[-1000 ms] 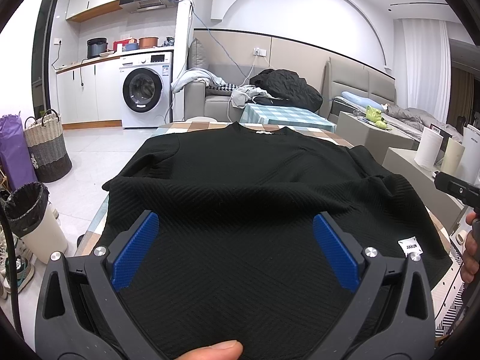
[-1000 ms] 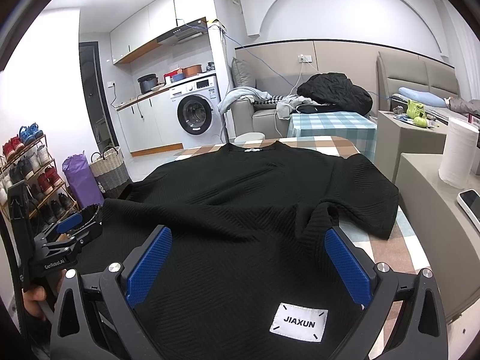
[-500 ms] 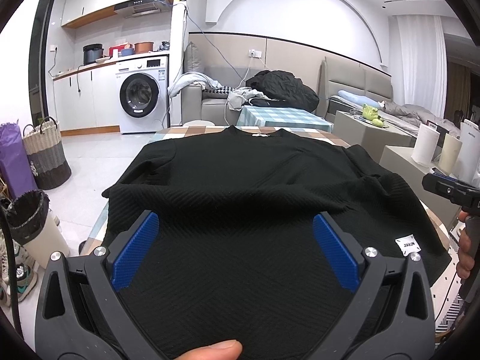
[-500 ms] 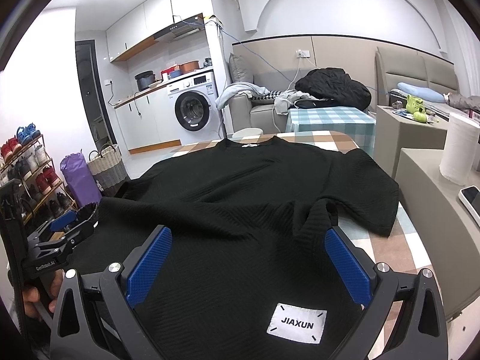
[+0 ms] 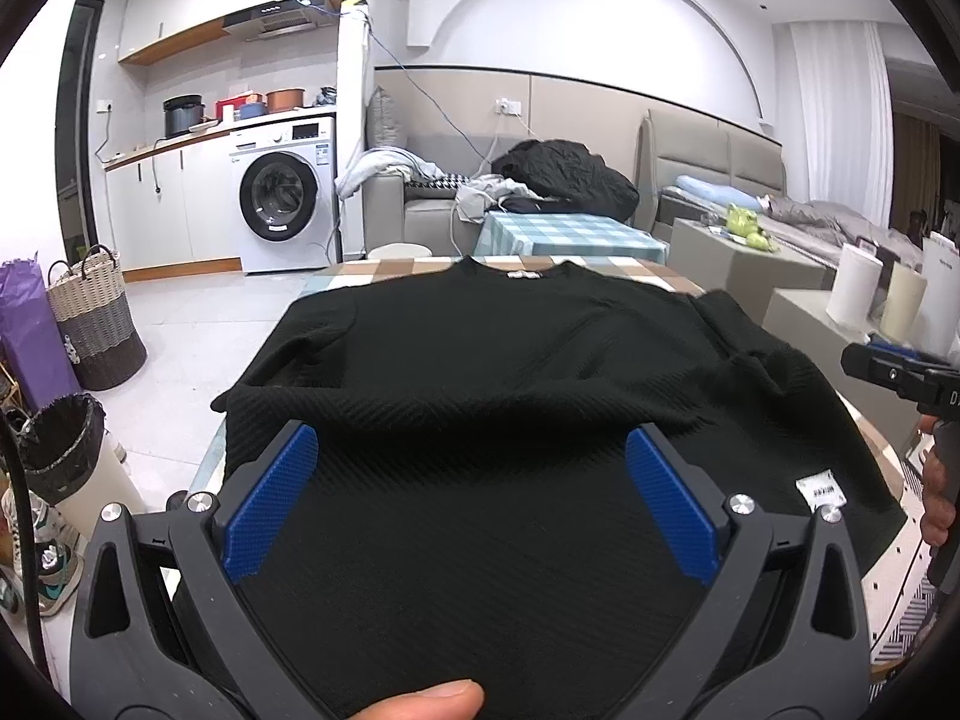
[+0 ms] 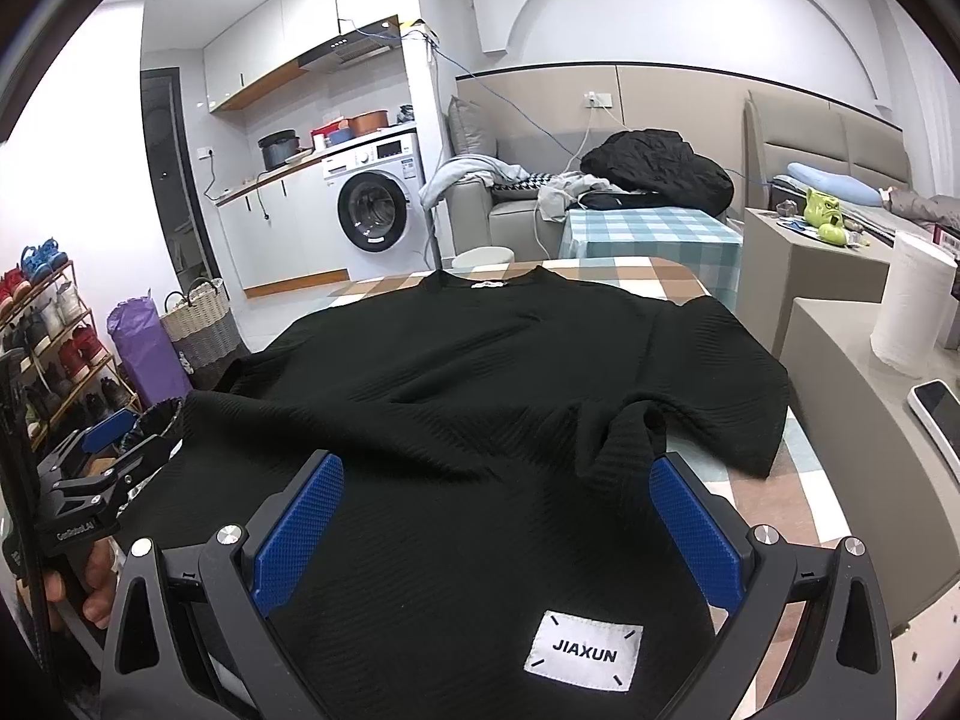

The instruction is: Fold small clothes

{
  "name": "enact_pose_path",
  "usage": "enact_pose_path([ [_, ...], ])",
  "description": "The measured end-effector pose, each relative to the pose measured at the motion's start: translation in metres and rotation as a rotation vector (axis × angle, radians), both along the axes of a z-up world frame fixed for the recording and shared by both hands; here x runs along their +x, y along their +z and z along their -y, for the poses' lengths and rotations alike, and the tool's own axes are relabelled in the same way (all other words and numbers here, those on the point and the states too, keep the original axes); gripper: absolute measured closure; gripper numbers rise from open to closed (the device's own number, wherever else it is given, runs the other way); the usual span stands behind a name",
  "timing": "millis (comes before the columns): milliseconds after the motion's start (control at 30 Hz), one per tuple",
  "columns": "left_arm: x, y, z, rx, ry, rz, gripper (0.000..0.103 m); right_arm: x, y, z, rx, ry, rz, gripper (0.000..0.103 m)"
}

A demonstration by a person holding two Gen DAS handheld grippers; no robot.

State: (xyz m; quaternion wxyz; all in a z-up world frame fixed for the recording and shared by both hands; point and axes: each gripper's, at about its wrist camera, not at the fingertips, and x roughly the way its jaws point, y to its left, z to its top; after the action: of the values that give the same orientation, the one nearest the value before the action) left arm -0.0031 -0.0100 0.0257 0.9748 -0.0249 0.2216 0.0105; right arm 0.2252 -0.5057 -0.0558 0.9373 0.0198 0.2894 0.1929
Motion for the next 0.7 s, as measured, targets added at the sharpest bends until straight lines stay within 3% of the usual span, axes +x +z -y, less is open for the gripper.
enact_pose_path([
  [133,0.004,0.005,-0.008,-0.006,0.008,-0.003,0.001,0.008,0.003,-0.001,-0.002,-0.016,-0.016,0.0],
  [367,0.013,0.014,-0.014,0.053,0.025,-0.004,0.001,0.014,0.012,0.005,0.002,-0.052,-0.011,0.0],
  [700,0.046,0.014,-0.035,0.02,0.041,-0.044,0.001,0.045,0.004,0.064,0.156,-0.197,-0.132,0.002],
])
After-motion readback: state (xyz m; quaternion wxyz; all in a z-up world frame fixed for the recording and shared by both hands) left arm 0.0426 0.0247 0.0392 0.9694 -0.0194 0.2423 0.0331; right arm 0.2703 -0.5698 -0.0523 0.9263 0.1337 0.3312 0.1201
